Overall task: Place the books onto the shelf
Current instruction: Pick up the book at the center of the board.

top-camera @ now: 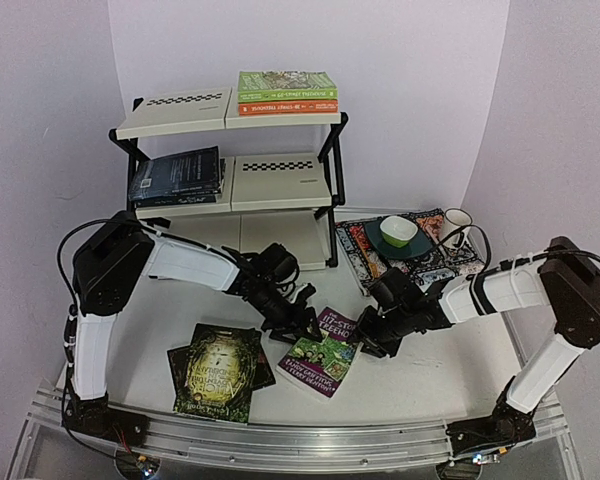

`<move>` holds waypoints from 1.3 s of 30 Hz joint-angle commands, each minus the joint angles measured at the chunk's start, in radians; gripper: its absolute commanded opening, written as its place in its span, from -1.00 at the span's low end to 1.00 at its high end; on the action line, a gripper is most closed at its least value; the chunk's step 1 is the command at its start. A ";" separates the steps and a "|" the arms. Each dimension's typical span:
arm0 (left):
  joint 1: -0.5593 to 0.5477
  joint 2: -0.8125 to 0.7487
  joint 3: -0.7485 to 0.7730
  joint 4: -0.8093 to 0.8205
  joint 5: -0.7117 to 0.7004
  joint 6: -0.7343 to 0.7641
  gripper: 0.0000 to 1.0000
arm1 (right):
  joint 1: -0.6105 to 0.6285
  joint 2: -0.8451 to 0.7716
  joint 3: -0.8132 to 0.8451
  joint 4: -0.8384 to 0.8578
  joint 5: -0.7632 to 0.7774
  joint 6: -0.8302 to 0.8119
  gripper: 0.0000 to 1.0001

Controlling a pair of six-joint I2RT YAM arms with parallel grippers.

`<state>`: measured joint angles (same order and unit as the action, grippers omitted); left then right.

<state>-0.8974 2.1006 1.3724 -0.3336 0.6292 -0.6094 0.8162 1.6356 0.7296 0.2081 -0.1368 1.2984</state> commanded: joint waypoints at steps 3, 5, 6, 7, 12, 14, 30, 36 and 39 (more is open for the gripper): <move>-0.017 -0.015 0.000 0.220 0.099 -0.127 -0.06 | 0.010 0.046 -0.024 0.021 -0.018 0.010 -0.40; -0.017 -0.029 -0.016 0.280 0.108 -0.173 -0.14 | 0.009 0.045 -0.027 0.028 -0.023 0.008 -0.42; -0.017 -0.037 -0.021 0.305 0.110 -0.190 -0.20 | 0.009 0.043 -0.028 0.030 -0.024 0.005 -0.43; -0.016 -0.044 -0.024 0.326 0.109 -0.200 -0.27 | 0.010 0.040 -0.029 0.031 -0.025 0.003 -0.44; 0.007 -0.083 -0.048 0.330 0.086 -0.215 -0.93 | 0.008 0.007 -0.038 0.030 -0.013 -0.046 -0.17; 0.022 -0.113 -0.071 0.329 0.073 -0.219 -1.00 | 0.008 -0.025 -0.038 0.014 -0.003 -0.102 0.04; -0.079 -0.408 0.016 -0.179 -0.580 0.279 -1.00 | 0.008 -0.383 0.139 -0.321 0.036 -0.804 0.48; -0.150 -0.465 0.034 -0.190 -0.830 0.273 -1.00 | 0.008 -0.359 0.254 -0.400 0.006 -0.733 0.53; -0.174 -0.473 0.044 -0.190 -0.892 0.231 -1.00 | 0.008 -0.339 0.261 -0.352 -0.038 -0.685 0.53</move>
<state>-1.0500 1.7054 1.3392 -0.5449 -0.0753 -0.3717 0.8196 1.2758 0.9565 -0.1154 -0.1158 0.5793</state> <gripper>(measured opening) 0.215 0.765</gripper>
